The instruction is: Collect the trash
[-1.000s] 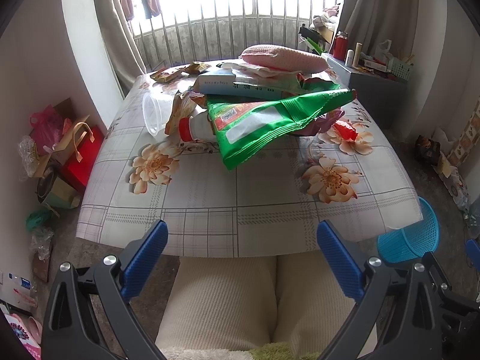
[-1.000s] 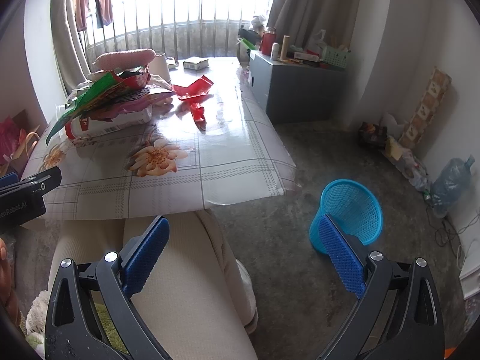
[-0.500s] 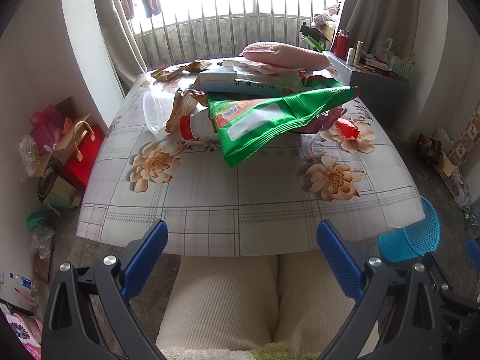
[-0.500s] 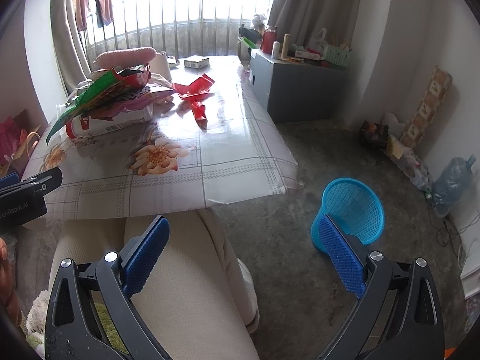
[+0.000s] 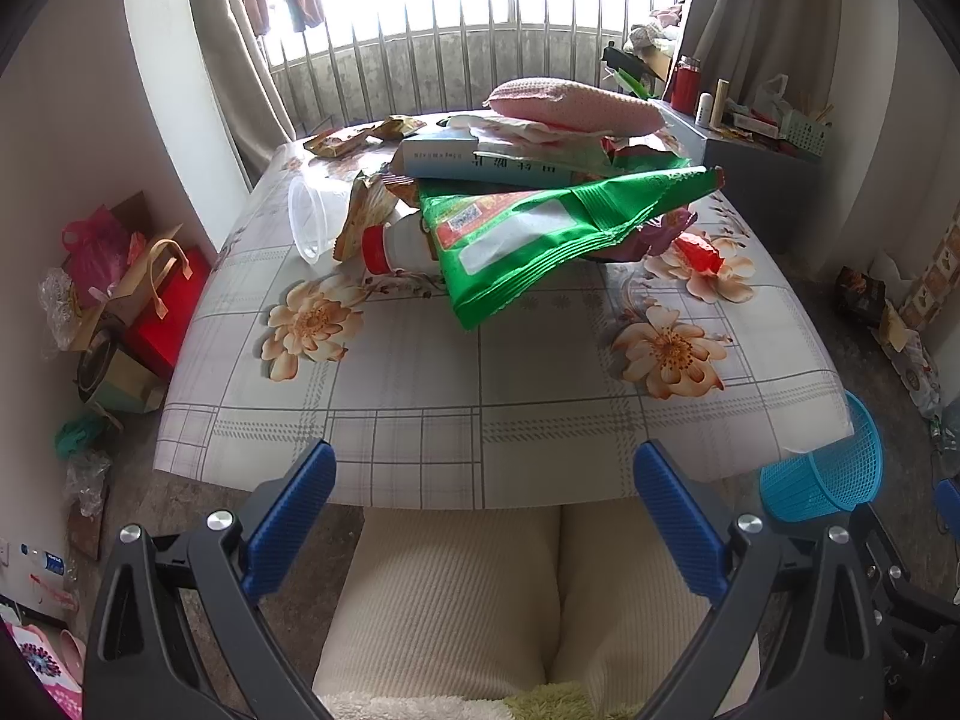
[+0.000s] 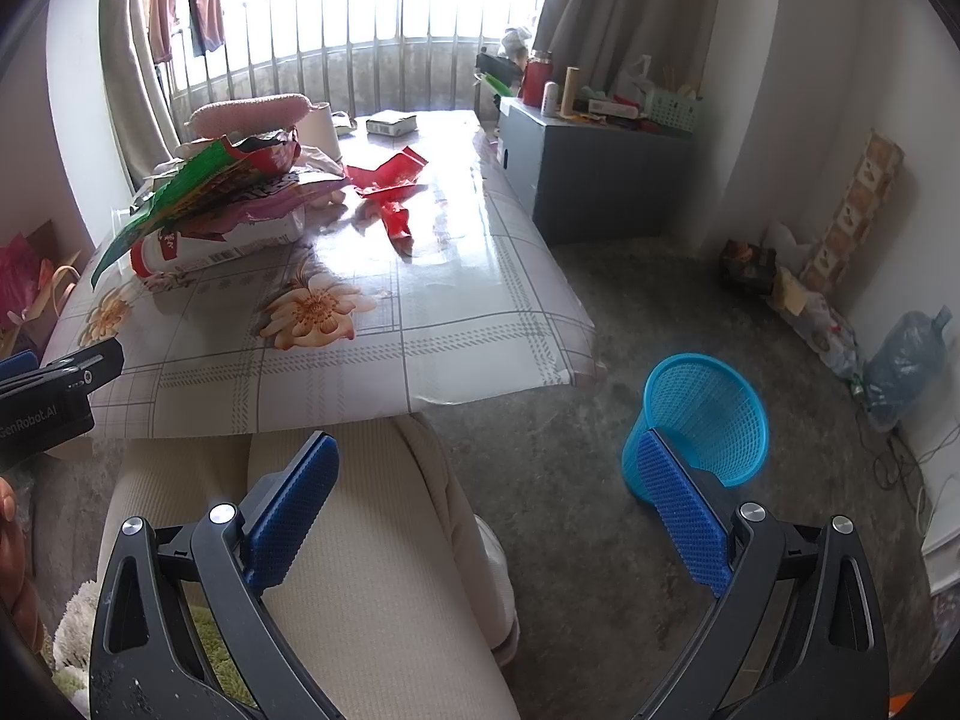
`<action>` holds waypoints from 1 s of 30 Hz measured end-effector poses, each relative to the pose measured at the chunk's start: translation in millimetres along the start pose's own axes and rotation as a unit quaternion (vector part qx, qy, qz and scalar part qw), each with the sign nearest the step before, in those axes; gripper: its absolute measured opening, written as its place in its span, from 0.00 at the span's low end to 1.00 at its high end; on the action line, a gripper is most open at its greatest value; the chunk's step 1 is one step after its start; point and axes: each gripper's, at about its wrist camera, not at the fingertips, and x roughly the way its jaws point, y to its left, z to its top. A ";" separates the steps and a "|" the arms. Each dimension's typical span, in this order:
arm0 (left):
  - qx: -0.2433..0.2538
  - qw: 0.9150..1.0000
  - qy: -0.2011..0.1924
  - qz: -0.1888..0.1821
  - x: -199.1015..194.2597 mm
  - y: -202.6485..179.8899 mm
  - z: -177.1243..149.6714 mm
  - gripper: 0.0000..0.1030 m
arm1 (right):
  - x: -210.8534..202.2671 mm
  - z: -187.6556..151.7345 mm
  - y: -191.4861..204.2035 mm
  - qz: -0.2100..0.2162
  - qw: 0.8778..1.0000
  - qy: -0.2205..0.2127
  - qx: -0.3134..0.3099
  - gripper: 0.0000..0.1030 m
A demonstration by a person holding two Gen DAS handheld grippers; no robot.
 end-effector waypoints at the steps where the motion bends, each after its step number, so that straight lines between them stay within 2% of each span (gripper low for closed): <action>1: 0.000 1.000 0.000 0.000 0.3 -1.4 0.2 0.95 | 0.1 0.1 0.0 0.000 1.000 0.000 0.000 0.92; 17: 0.000 1.000 -0.005 0.000 -1.6 4.9 2.7 0.95 | 1.1 6.8 -0.8 0.013 1.000 0.000 0.005 0.92; 23: 0.002 0.999 -0.042 0.000 -10.9 14.9 21.7 0.95 | -0.8 27.6 2.9 0.015 1.000 -0.026 0.005 0.92; 30: -0.007 0.998 -0.067 0.006 -10.1 53.5 55.6 0.95 | 5.7 59.2 4.3 0.033 0.998 -0.057 0.017 0.92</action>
